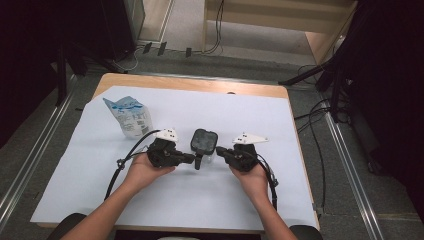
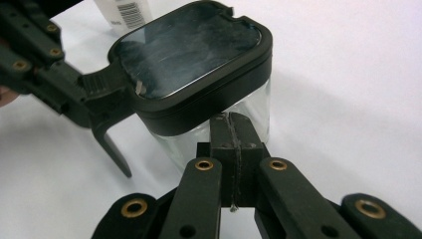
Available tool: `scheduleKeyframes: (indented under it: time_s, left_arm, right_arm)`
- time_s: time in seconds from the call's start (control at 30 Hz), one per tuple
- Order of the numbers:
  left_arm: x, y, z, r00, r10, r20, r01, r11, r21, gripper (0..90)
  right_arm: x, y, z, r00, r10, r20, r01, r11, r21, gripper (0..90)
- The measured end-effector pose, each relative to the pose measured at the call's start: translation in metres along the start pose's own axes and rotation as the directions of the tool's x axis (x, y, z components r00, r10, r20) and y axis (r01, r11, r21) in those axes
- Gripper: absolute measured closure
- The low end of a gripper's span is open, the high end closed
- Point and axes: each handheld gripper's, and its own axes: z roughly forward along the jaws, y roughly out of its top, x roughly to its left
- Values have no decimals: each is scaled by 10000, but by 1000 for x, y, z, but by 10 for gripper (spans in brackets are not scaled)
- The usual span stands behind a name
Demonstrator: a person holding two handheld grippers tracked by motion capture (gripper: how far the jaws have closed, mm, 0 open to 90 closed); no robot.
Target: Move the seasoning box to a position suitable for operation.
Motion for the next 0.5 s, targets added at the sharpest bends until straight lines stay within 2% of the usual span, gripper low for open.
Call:
scheduleKeyframes:
  time_s: [0.13,0.23,0.5]
  left_arm:
    - [-2,-1,1,10000,-11,-52,11,10000,-67,900]
    - [-4,0,4,9999,31,-103,-32,10000,-67,900]
    - [-7,0,7,9999,29,-100,-31,9999,-165,900]
  right_arm:
    - [-3,3,5,10000,58,-16,-58,9999,-85,900]
    - [-5,4,7,9996,288,-50,-288,9995,-137,900]
    - [-8,7,12,9996,292,32,-292,9995,-110,900]
